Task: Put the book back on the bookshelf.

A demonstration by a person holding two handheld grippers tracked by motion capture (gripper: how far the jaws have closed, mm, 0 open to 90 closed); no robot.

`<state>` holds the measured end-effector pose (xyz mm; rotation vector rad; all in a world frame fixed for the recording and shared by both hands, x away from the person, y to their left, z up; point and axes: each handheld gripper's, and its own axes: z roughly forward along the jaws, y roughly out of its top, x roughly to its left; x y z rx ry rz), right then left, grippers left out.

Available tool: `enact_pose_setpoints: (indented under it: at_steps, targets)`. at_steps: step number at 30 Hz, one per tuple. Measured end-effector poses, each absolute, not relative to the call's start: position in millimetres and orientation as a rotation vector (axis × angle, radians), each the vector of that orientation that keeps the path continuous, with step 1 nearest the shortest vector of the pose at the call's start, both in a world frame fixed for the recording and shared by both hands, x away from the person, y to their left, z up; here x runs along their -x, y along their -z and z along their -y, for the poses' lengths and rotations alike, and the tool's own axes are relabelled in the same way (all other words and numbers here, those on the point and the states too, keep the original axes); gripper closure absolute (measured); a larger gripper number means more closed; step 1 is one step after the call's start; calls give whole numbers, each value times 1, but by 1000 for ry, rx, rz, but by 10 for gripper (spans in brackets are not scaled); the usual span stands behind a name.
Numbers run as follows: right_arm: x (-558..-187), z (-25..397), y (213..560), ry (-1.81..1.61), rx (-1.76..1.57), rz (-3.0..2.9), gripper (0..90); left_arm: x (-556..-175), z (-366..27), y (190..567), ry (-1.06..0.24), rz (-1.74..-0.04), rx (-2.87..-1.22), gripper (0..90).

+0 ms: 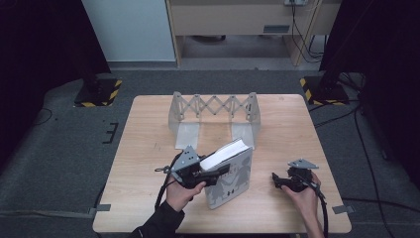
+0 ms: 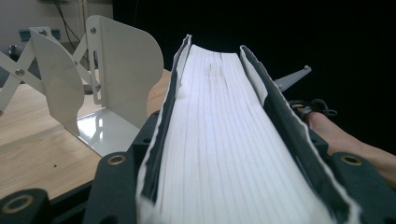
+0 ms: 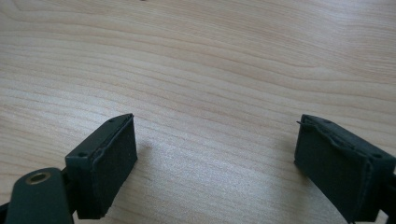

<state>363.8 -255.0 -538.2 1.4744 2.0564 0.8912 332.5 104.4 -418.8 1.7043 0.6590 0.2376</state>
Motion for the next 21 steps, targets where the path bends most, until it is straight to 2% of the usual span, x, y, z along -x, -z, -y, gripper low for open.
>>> enact_pose_setpoints:
  at_steps: [21]
  targets:
    - [-365, 254, 538, -883, -1470, -2067, 97, -335, -98, 408, -216, -655, -1797, 430]
